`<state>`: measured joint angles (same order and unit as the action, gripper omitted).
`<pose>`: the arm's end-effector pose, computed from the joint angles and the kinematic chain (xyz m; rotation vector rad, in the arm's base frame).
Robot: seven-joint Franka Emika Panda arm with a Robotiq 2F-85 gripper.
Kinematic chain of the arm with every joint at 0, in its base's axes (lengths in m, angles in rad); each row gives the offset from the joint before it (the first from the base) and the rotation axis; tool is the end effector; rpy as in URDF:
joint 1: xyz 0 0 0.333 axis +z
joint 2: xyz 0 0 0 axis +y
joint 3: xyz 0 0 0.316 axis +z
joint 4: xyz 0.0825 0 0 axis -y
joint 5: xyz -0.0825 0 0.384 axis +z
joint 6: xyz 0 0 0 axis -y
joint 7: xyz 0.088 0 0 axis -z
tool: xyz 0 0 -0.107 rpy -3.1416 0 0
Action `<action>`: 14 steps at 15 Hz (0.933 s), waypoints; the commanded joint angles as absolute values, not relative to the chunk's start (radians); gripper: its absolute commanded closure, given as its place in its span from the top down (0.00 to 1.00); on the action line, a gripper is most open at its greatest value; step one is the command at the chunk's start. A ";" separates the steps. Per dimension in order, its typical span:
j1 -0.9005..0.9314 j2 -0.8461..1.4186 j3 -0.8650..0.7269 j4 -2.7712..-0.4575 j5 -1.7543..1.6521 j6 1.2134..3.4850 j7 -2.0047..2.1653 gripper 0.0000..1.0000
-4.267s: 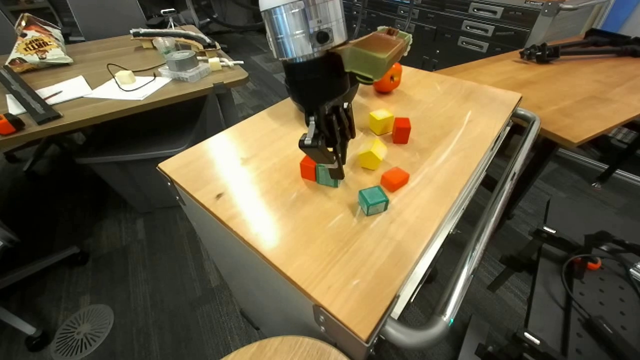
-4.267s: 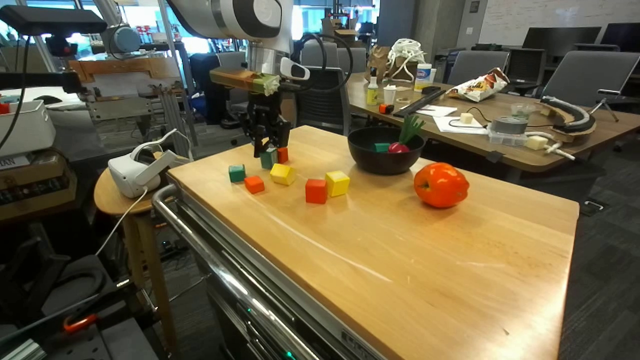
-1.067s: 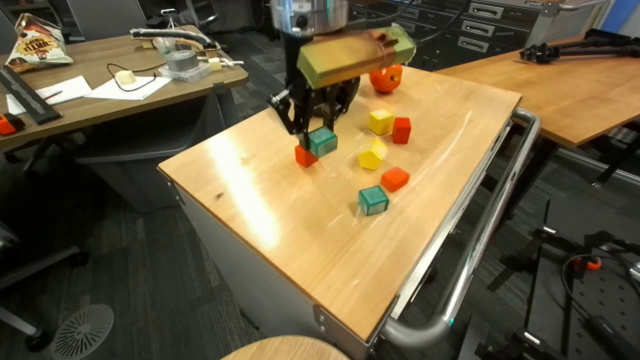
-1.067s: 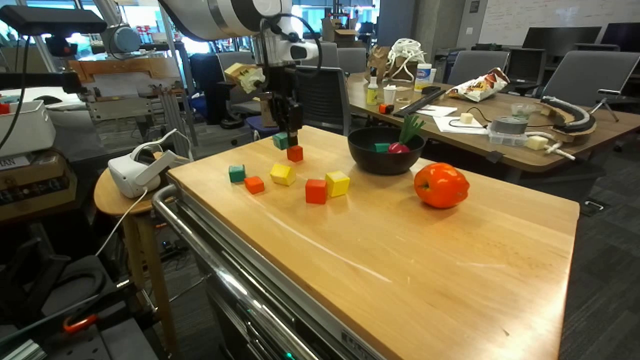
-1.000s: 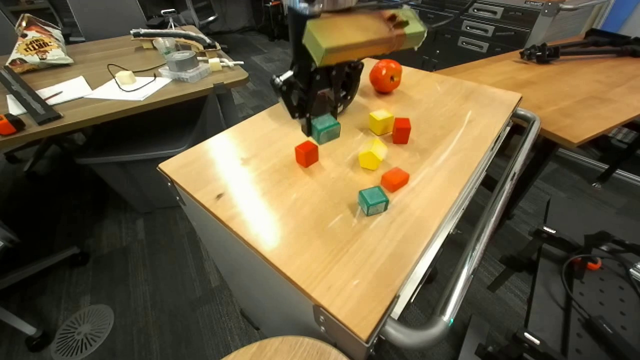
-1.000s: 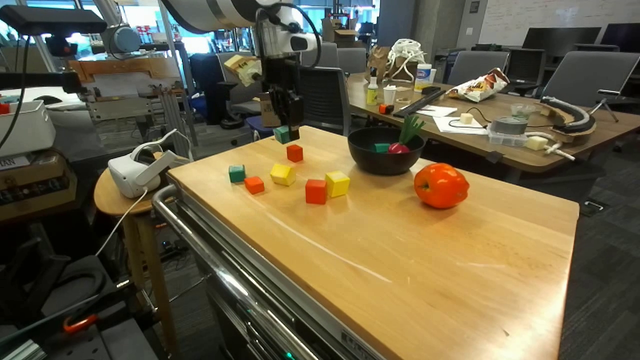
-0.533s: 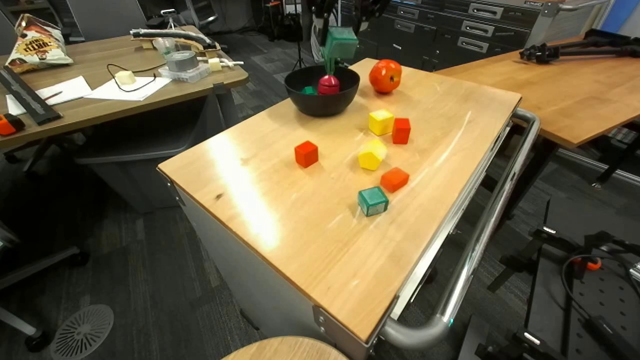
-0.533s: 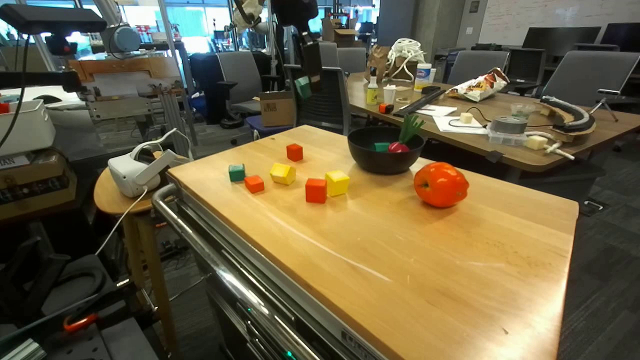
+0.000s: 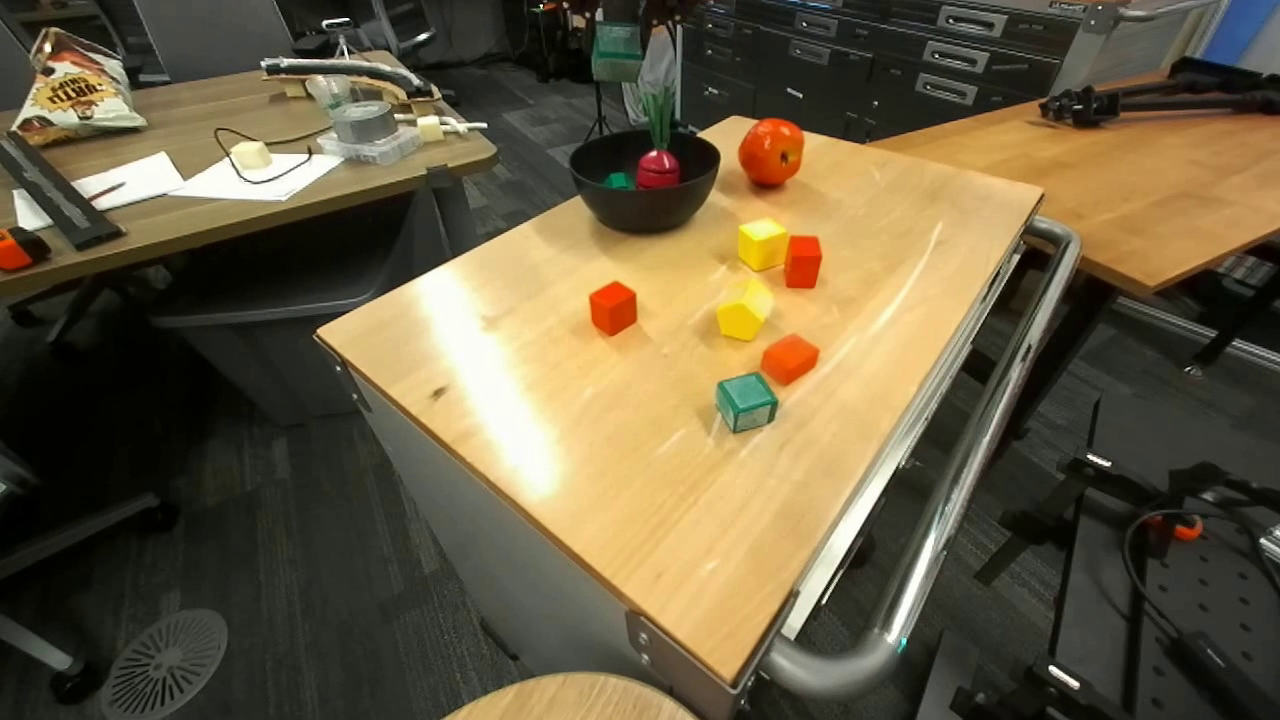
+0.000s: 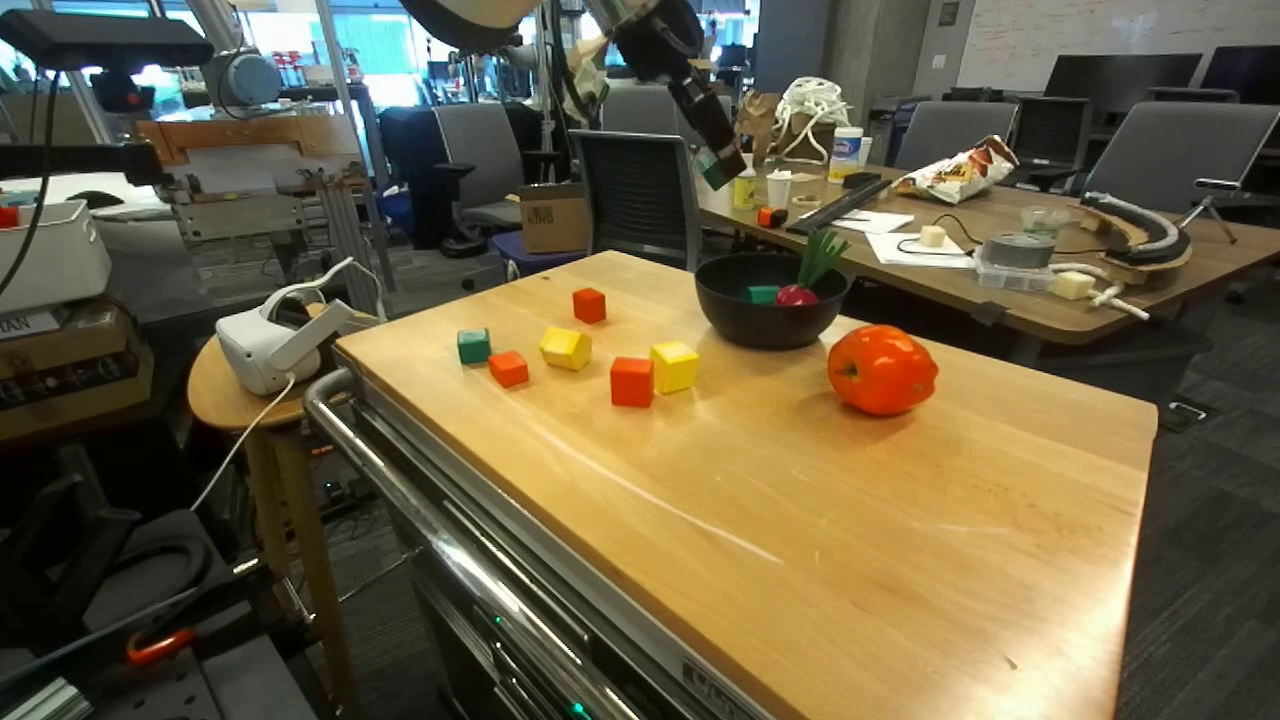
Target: Place the toys in the black bowl then put the apple at the left back corner of the trolley
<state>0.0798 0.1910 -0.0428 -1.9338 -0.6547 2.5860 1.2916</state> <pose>0.6345 0.0360 0.4359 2.6800 -1.0834 0.9518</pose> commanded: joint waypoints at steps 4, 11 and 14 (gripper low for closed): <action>0.198 0.362 -0.132 -1.733 -1.129 2.403 1.768 0.21; 0.222 0.455 -0.027 -1.725 -1.152 1.937 1.857 0.71; 0.201 0.459 -0.001 -1.723 -1.155 1.948 1.890 0.86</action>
